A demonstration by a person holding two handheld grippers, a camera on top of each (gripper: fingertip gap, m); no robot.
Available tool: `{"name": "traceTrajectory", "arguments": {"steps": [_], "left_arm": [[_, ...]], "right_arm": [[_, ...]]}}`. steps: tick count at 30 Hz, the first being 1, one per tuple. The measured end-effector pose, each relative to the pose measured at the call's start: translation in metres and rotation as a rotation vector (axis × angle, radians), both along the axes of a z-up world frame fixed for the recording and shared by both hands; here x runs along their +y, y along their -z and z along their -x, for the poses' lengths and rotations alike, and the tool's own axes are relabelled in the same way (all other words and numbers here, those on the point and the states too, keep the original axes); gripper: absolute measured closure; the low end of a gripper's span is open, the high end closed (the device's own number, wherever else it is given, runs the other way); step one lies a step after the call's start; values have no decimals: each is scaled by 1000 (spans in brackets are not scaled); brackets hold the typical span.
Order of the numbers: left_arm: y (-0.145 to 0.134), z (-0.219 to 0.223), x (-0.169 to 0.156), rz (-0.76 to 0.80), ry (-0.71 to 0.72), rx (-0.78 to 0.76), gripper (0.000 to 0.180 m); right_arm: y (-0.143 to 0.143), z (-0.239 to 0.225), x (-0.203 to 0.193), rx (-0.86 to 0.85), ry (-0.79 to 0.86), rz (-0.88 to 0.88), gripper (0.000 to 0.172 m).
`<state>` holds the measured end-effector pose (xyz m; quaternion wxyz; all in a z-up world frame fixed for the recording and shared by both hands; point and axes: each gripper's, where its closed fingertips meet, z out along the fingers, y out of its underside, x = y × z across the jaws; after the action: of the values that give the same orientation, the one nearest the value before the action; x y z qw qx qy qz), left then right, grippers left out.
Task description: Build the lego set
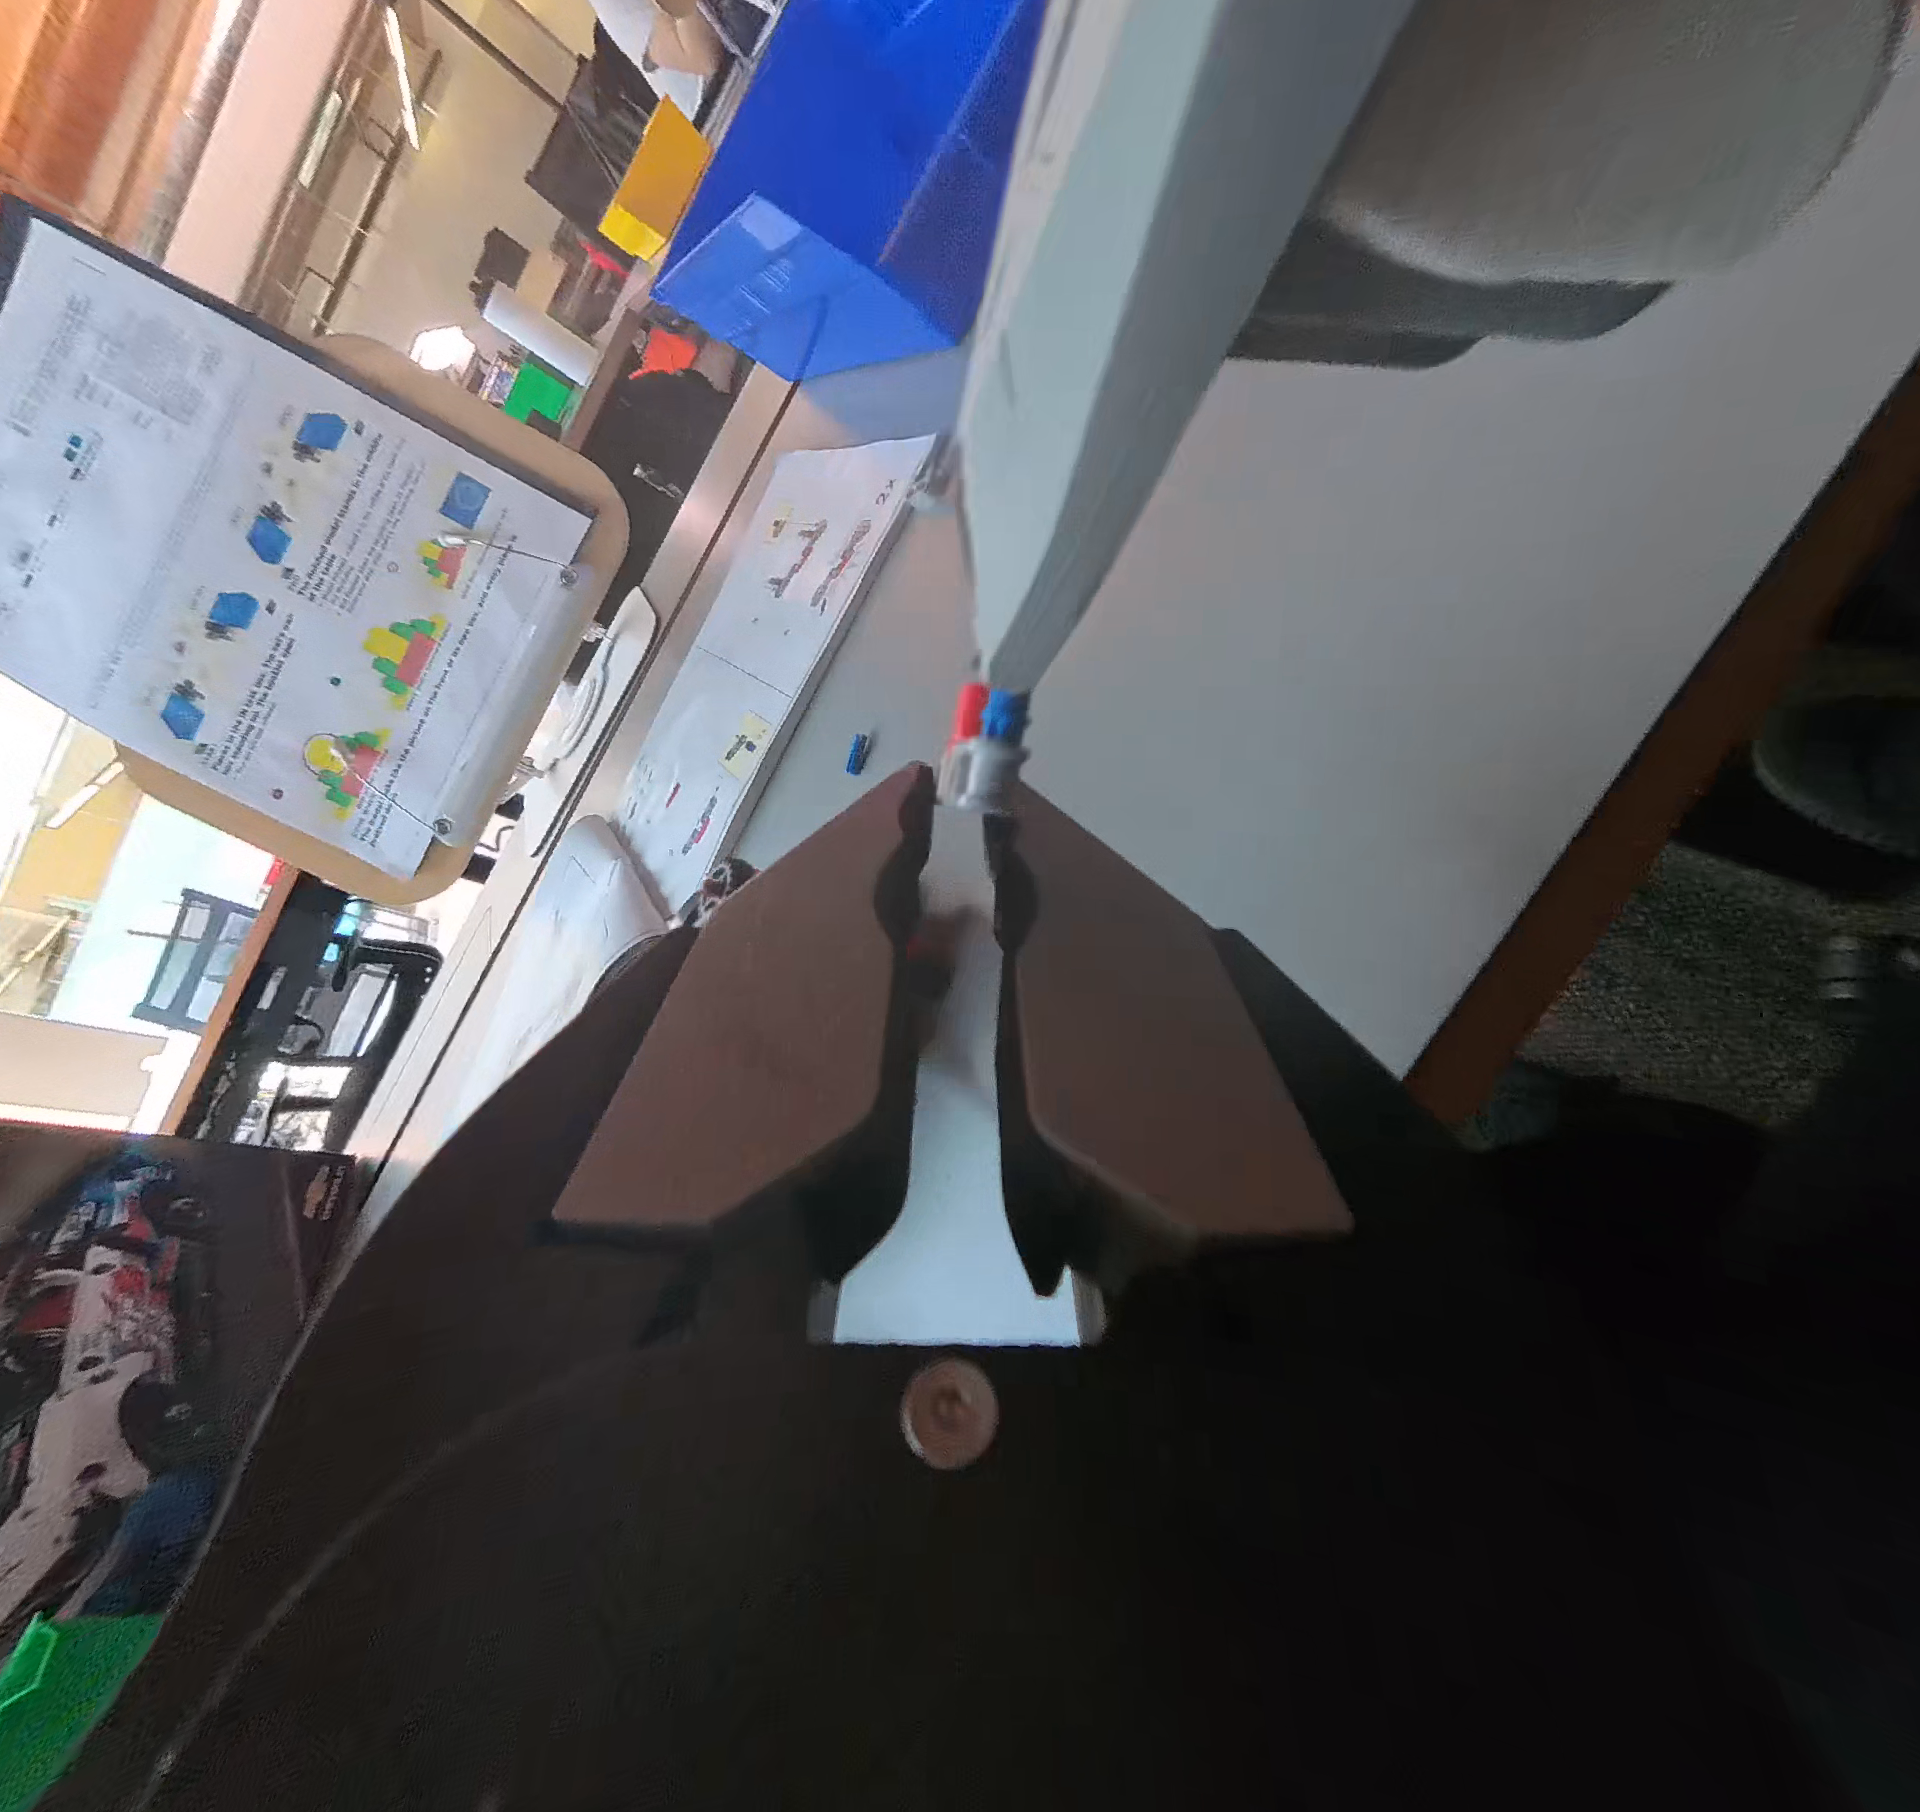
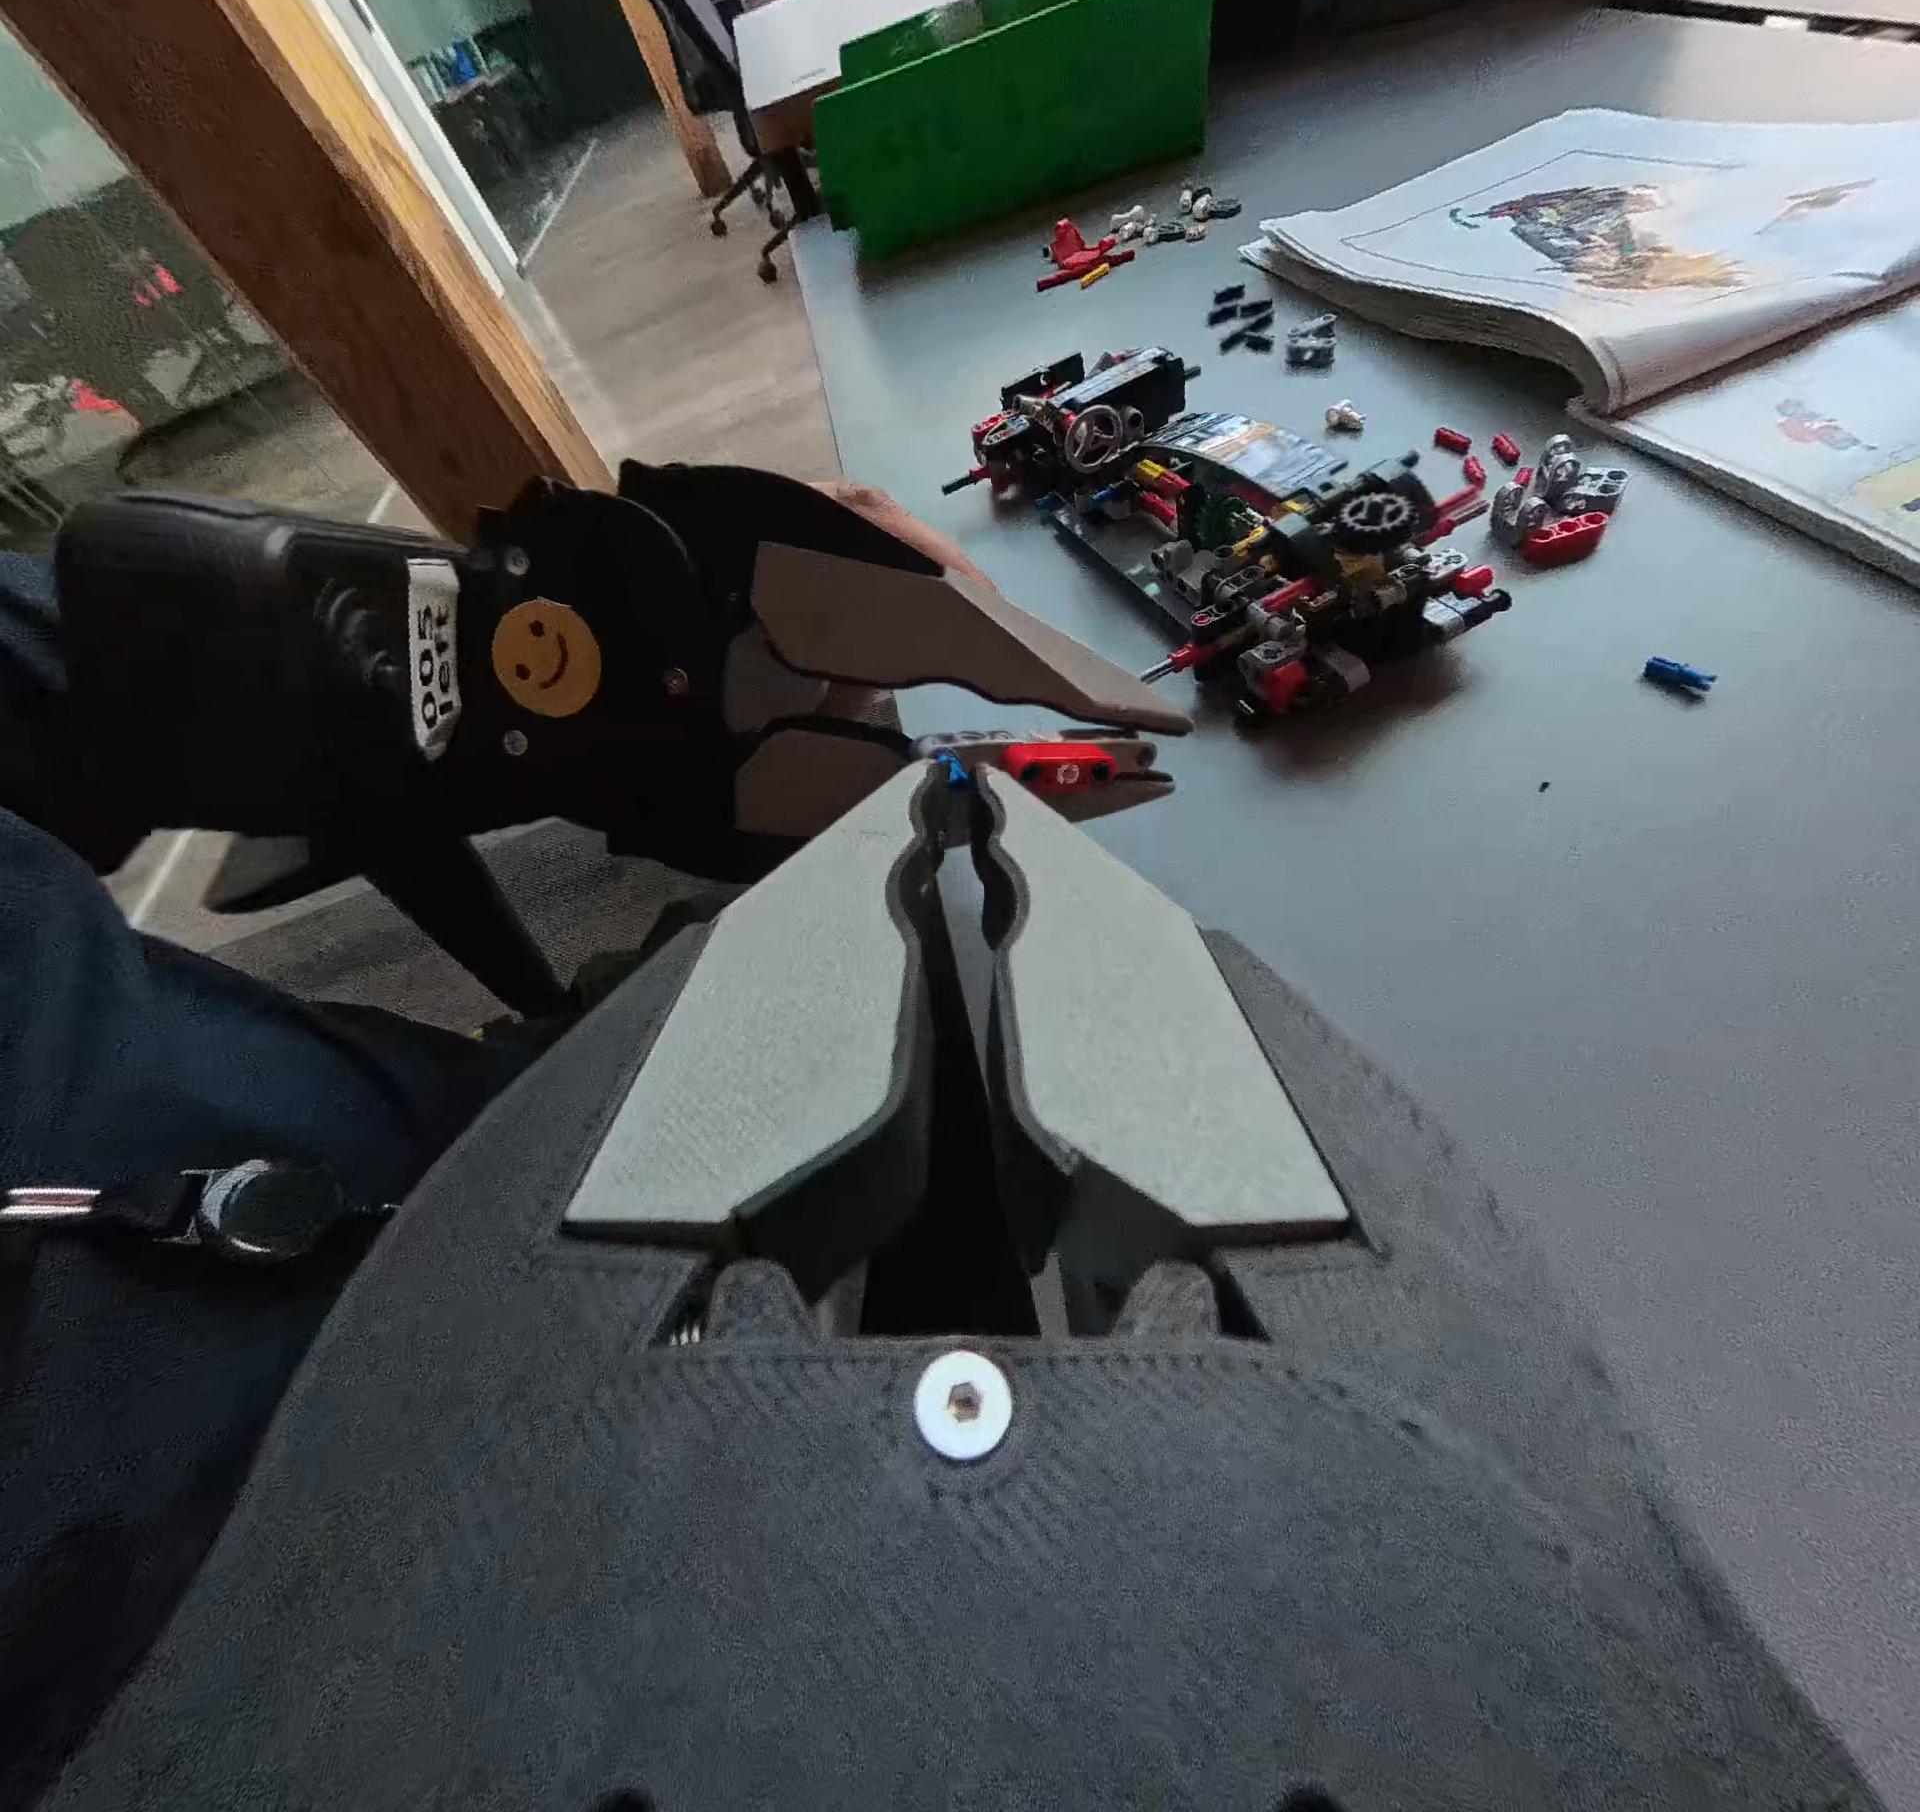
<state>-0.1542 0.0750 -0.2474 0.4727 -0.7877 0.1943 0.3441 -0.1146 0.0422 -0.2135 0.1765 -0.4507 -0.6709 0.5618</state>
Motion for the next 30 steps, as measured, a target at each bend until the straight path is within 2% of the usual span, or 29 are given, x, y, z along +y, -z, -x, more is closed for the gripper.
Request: {"name": "traceTrajectory", "arguments": {"steps": [2, 3, 6, 11, 13, 16, 19, 22, 24, 26, 28, 30], "left_arm": [[-1, 0, -1, -16, 8, -17, 174], [0, 1, -1, -15, 3, -24, 180], [8, 1, 1, 10, 15, -53, 176], [19, -7, 0, 57, 62, -309, 151], [17, -32, -6, 94, 198, -587, 157], [-8, -50, -16, 77, 360, -1051, 164], [-34, -60, -28, 75, 561, -1377, 155], [-61, -76, -47, 147, 817, -1737, 131], [-79, -83, -52, 150, 957, -1923, 130], [-79, -94, -49, 183, 989, -1942, 132], [-75, -107, -44, 217, 997, -1901, 147], [-79, -111, -40, 181, 1007, -1879, 171]], "right_arm": [[-2, -4, 2, 8, -23, 21, 171], [-3, -6, 2, 18, -41, 28, 171], [-5, -7, 9, 38, -67, 27, 172], [-3, -5, 24, 5, -67, 84, 172], [-7, -12, 24, 38, -118, 37, 172], [-18, -28, 19, 108, -247, -70, 172], [-35, -47, 10, 205, -383, -169, 172], [-47, -62, 1, 253, -494, -269, 172], [-49, -68, -6, 255, -541, -331, 172], [-48, -70, -11, 251, -569, -375, 171], [-46, -72, -15, 239, -592, -398, 171], [-39, -73, -15, 213, -593, -430, 171]]}}
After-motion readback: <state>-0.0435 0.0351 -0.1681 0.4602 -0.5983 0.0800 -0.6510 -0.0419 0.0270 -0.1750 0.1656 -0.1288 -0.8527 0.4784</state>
